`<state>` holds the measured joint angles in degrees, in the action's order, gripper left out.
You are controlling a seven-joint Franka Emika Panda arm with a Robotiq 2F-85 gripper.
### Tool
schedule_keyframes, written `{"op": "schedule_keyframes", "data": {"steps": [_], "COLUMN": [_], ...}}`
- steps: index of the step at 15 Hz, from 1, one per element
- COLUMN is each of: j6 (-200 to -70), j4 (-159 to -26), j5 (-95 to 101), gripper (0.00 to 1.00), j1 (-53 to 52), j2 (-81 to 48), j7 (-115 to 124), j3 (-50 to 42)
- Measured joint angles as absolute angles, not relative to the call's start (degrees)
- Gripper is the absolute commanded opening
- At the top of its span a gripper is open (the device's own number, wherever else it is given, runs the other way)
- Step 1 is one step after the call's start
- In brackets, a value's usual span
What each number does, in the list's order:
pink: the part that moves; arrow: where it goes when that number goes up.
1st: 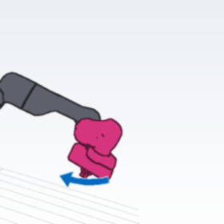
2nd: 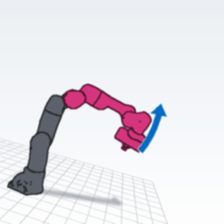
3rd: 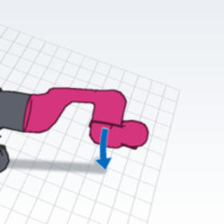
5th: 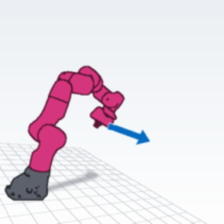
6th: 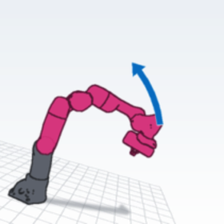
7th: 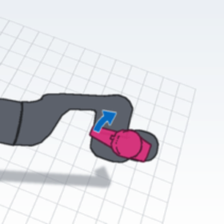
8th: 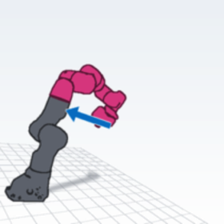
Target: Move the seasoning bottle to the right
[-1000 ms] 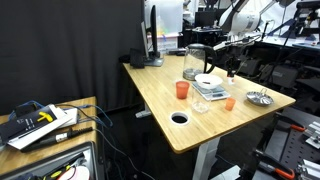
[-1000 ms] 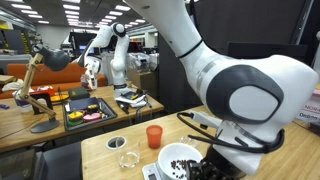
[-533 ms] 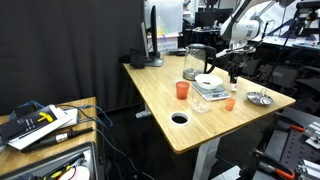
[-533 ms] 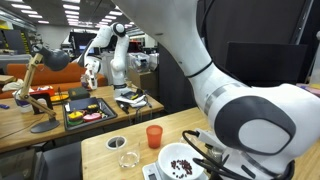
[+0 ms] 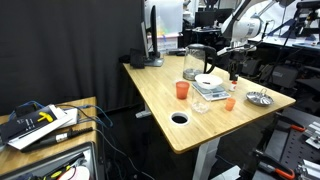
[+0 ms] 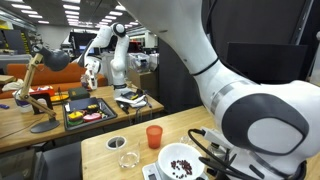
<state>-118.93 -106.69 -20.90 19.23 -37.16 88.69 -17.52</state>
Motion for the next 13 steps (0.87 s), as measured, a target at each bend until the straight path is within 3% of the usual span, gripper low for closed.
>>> {"op": "schedule_keyframes", "data": {"steps": [1,13], "j6": [-118.9,-118.0], "j4": [-106.7,-106.8], "j5": [-20.9,-20.8], "gripper": [1.00,1.00], "j1": [19.3,19.3], "j2": [-37.2,-36.8], "j7": [88.7,88.7], "j3": [-17.6,-17.9]}}
